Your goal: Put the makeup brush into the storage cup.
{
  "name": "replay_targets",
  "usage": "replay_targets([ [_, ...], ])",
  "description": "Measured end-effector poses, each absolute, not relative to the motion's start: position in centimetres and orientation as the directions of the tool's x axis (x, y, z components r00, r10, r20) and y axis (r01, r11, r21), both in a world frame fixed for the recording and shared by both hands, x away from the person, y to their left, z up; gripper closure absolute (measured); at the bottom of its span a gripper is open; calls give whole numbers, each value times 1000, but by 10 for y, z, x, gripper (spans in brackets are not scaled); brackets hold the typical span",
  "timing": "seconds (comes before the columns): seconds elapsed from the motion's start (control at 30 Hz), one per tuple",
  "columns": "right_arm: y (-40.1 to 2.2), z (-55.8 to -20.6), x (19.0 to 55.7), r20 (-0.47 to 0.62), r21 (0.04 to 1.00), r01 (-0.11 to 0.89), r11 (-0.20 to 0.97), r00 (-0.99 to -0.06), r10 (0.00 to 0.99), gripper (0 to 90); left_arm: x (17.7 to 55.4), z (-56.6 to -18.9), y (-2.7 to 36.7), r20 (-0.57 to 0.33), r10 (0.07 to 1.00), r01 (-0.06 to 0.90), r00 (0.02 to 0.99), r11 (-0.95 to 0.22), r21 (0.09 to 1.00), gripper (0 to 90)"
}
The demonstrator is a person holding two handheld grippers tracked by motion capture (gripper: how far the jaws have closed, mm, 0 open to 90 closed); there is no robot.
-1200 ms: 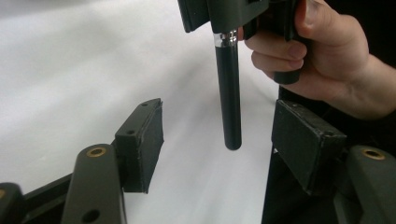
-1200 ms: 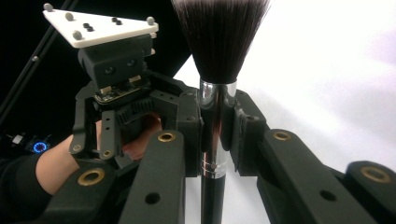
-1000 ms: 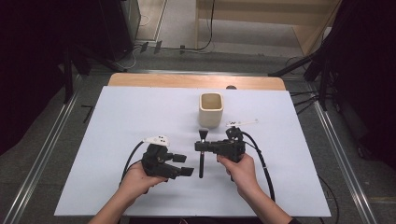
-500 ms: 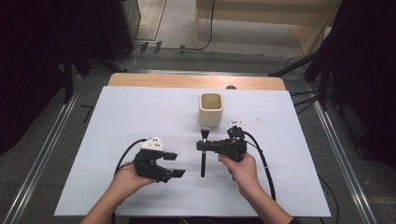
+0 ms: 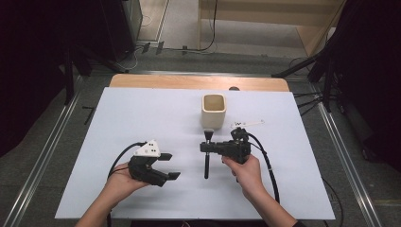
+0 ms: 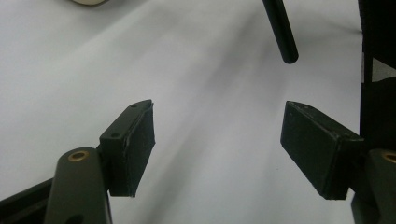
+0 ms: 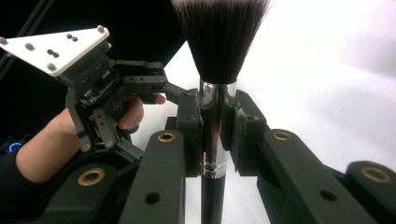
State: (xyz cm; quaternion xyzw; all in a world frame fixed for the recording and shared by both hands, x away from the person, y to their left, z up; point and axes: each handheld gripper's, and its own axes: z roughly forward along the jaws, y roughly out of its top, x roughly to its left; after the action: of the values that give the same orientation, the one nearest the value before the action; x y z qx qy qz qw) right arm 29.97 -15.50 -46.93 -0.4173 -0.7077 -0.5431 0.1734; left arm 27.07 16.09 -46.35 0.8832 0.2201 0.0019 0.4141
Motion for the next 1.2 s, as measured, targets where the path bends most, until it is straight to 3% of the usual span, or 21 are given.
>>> replay_targets([
  [0.6, -159, -468, 303, 672, 639, 767, 57, -593, 445, 779, 262, -462, 198, -173, 448, 415, 877, -526, 743, 267],
  [1.2, -157, -453, 319, 608, 673, 735, 80, -611, 508, 778, 265, -464, 199, -196, 450, 428, 871, -501, 752, 268],
])
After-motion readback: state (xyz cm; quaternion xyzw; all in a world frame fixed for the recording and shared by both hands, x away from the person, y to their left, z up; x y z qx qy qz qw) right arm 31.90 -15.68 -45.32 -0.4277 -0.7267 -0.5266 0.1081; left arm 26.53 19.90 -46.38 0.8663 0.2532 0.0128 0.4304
